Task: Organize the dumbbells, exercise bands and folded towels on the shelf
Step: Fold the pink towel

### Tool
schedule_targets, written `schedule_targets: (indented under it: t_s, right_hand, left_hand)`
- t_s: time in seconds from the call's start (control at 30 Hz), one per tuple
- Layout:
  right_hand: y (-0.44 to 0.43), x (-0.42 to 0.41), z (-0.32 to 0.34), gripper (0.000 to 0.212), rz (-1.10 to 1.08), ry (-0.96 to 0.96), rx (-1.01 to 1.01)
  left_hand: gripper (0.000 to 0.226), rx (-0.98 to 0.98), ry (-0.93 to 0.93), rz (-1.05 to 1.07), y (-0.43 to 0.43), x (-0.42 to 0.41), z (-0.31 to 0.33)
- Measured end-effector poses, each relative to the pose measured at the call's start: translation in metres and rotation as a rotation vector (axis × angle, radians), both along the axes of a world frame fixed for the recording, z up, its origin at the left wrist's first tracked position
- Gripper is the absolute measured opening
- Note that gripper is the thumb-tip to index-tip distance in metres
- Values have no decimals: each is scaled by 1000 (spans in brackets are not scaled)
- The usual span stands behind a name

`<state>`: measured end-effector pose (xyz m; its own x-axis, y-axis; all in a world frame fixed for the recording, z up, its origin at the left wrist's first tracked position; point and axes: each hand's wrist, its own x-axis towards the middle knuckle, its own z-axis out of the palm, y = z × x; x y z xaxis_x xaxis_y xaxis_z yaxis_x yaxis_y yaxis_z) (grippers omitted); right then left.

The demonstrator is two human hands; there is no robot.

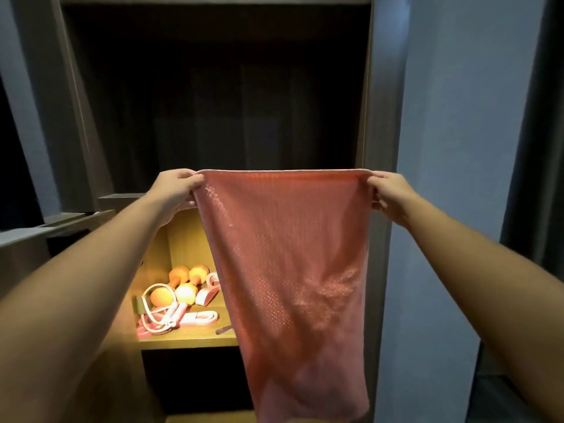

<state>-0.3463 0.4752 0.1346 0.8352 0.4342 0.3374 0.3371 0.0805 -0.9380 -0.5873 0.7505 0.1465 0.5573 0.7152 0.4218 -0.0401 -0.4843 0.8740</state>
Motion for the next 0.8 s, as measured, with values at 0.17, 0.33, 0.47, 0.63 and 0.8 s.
schedule_targets:
  t_s: [0.17, 0.33, 0.47, 0.63, 0.8]
  right_hand:
    - [-22, -18, -11, 15, 94, 154, 142]
    - [-59, -51, -18, 20, 323, 249, 197]
    - [-82, -82, -9, 21, 407, 197, 241]
    - [-89, -114, -23, 28, 403, 263, 181]
    - [-74, -110, -118, 33, 359, 488, 27]
  left_hand:
    - [19, -121, -92, -125, -15, -16, -15]
    - [36, -127, -91, -339, -39, -55, -26]
    - [32, -188, -215, -394, -62, -85, -23]
    - [29, -191, -135, -332, -82, -105, -40]
    - [22, -266, 21, -199, -79, -90, -122]
